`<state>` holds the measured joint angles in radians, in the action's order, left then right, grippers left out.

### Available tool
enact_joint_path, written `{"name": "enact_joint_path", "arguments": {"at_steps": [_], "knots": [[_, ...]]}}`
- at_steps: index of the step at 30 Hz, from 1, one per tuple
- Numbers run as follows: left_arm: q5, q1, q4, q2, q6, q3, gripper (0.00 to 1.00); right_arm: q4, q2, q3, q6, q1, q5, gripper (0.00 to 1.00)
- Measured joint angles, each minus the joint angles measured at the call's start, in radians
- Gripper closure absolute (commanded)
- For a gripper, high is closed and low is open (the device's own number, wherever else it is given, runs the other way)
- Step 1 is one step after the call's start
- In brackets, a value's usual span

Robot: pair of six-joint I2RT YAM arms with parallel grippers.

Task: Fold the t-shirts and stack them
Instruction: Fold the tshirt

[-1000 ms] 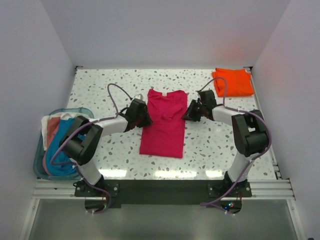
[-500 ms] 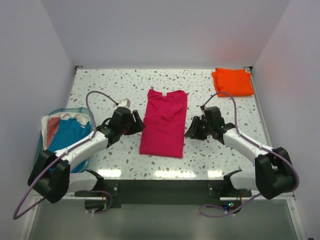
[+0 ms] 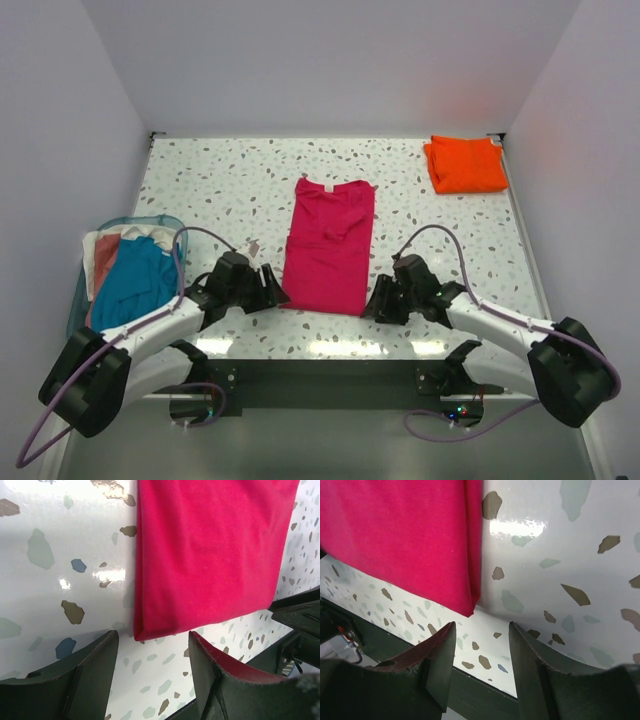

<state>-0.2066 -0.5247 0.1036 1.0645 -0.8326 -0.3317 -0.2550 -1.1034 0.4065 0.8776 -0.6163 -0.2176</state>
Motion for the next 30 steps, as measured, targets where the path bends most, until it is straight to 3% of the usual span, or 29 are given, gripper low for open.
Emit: {"name": "enact_joint_path", "arguments": {"at_steps": [14,20,22,26,27,28,30], "knots": [[-0.047,0.000,-0.102,0.013,-0.041,0.060,0.60,0.164,-0.022,-0.048,0.159,-0.045,0.073,0.54],[-0.021,-0.050,-0.127,0.038,-0.049,0.059,0.70,0.214,-0.055,-0.052,0.172,-0.047,0.073,0.60],[-0.008,-0.072,-0.134,0.050,-0.059,0.057,0.75,0.222,-0.057,-0.055,0.172,-0.050,0.073,0.66],[0.023,-0.124,-0.143,0.085,-0.080,0.045,1.00,0.223,-0.062,-0.061,0.165,-0.052,0.074,0.85],[0.035,-0.137,-0.139,0.087,-0.086,0.043,1.00,0.220,-0.061,-0.061,0.160,-0.052,0.074,0.95],[0.047,-0.150,-0.133,0.085,-0.092,0.040,1.00,0.214,-0.061,-0.061,0.152,-0.052,0.073,1.00],[0.065,-0.173,-0.109,0.073,-0.099,0.035,1.00,0.199,-0.052,-0.061,0.138,-0.052,0.073,1.00]]}}
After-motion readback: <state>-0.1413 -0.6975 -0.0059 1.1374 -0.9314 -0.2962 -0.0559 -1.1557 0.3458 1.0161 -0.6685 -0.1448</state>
